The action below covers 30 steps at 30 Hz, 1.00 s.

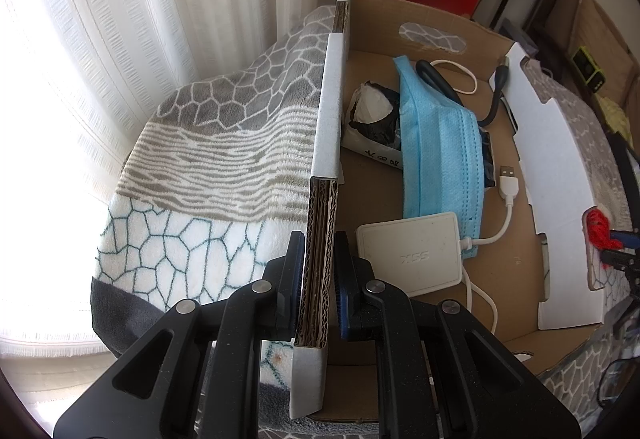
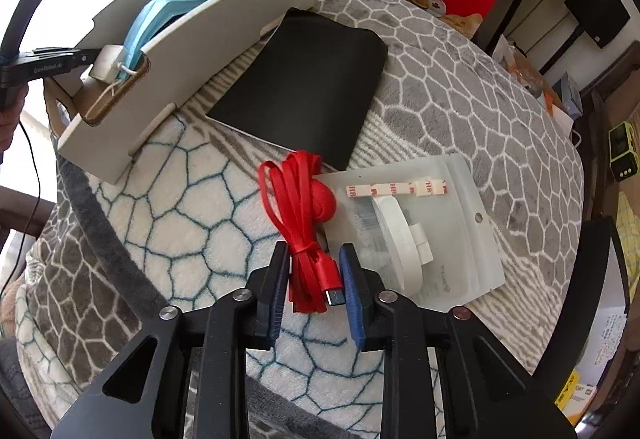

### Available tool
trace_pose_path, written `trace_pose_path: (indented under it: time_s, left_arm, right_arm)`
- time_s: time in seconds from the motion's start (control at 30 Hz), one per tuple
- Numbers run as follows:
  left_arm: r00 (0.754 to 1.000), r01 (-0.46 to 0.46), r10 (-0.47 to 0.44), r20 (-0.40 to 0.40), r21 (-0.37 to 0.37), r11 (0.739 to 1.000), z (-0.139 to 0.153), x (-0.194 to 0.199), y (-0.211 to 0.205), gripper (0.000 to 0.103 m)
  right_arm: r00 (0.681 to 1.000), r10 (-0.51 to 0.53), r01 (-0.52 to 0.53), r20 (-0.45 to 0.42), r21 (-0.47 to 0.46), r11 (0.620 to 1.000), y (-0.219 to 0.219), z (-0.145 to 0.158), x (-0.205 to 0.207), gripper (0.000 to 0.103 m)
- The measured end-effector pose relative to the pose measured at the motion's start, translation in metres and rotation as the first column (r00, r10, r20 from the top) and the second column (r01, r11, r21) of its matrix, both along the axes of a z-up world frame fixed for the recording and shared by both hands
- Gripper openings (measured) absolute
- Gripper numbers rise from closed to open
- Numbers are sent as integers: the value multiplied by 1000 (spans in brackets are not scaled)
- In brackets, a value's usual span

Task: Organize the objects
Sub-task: 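Carry the red cable into the box and open the right tool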

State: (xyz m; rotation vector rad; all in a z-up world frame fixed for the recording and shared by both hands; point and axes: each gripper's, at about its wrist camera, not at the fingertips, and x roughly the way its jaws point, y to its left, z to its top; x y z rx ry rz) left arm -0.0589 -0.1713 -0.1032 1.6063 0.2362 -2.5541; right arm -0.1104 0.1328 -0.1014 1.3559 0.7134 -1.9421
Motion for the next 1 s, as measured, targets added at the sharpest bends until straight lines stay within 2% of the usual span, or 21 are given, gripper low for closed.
trace_pose_path:
  time_s: [0.27, 0.4, 0.63, 0.8, 1.0]
  left_arm:
    - [1000, -1, 1, 0, 1, 1000, 0, 0, 0, 12]
    - [1000, -4, 4, -1, 4, 1000, 0, 0, 0, 12]
    - [1000, -4, 4, -1, 4, 1000, 1, 0, 1, 12]
    - [1000, -4, 4, -1, 3, 1000, 1, 0, 2, 12]
    - [1000, -7, 7, 0, 3, 1000, 1, 0, 2, 12]
  right_arm:
    - [998, -54, 55, 18, -128, 990, -2, 34, -5, 17]
    - [998, -56, 57, 8, -158, 986, -11, 47, -7, 17]
    - [997, -71, 72, 13, -264, 962, -25, 76, -7, 16]
    - [999, -26, 31, 19, -334, 942, -49, 96, 0, 15]
    - [997, 66, -52, 30, -339, 939, -92, 92, 17, 15]
